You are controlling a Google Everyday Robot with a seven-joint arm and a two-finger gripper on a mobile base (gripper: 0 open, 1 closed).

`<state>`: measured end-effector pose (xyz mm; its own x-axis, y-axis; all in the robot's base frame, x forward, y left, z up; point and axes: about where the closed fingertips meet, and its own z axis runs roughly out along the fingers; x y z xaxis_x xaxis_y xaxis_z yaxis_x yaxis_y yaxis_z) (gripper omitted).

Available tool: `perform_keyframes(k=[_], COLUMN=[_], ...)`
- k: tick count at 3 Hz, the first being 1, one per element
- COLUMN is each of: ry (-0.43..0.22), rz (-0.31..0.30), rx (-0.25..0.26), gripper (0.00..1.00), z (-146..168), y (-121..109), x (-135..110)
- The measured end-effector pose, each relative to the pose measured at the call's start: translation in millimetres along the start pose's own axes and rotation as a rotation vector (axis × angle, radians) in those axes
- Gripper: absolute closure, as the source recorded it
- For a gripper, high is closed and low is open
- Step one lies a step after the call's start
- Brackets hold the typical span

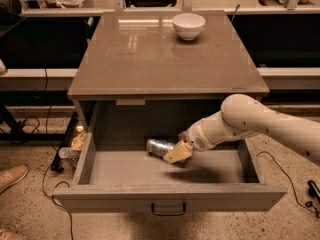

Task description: Place redbull can into top drawer

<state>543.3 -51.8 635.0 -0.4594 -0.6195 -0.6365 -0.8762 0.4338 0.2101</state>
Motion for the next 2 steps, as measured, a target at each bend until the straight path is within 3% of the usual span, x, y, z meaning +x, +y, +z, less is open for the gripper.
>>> perform_keyframes(k=[1, 2], ry=[-0.021, -0.047], rz=[0.01, 0.031], rx=[0.046, 0.144], gripper=[0.0, 0.0], z=[-25.0, -75.5], y=[1.2, 10.3], x=[2.6, 10.9])
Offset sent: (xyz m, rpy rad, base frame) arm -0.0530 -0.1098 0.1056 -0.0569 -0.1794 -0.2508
